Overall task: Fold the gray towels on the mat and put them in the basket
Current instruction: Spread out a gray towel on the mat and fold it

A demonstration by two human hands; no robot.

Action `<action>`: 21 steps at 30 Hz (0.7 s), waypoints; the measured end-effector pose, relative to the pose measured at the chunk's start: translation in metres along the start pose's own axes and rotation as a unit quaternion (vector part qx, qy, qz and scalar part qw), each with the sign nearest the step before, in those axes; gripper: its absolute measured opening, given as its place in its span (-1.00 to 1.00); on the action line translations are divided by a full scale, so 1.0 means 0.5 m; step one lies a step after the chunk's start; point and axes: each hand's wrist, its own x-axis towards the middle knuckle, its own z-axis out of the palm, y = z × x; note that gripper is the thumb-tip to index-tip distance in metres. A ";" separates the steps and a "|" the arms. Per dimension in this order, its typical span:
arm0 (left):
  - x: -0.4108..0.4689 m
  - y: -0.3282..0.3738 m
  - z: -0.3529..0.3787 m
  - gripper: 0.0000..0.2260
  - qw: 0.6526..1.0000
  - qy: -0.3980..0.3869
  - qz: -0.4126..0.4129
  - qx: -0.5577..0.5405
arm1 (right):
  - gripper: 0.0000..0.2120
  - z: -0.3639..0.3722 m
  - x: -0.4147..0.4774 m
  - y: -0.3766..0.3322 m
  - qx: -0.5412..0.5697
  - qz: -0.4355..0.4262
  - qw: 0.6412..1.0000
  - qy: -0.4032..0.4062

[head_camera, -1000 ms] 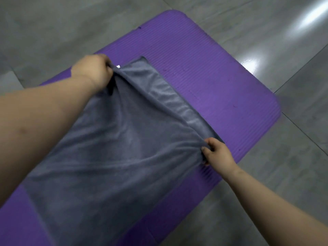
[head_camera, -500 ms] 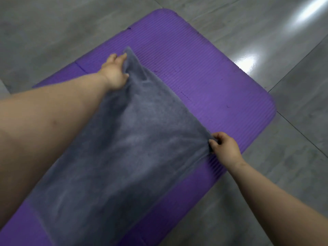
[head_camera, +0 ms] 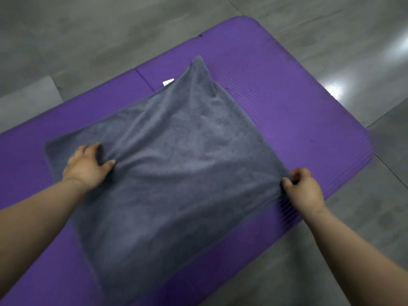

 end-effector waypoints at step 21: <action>-0.251 -0.179 0.076 -0.72 0.932 -0.042 -0.156 -0.325 | -0.86 0.000 -0.057 -0.045 -0.104 -0.002 0.994 -0.036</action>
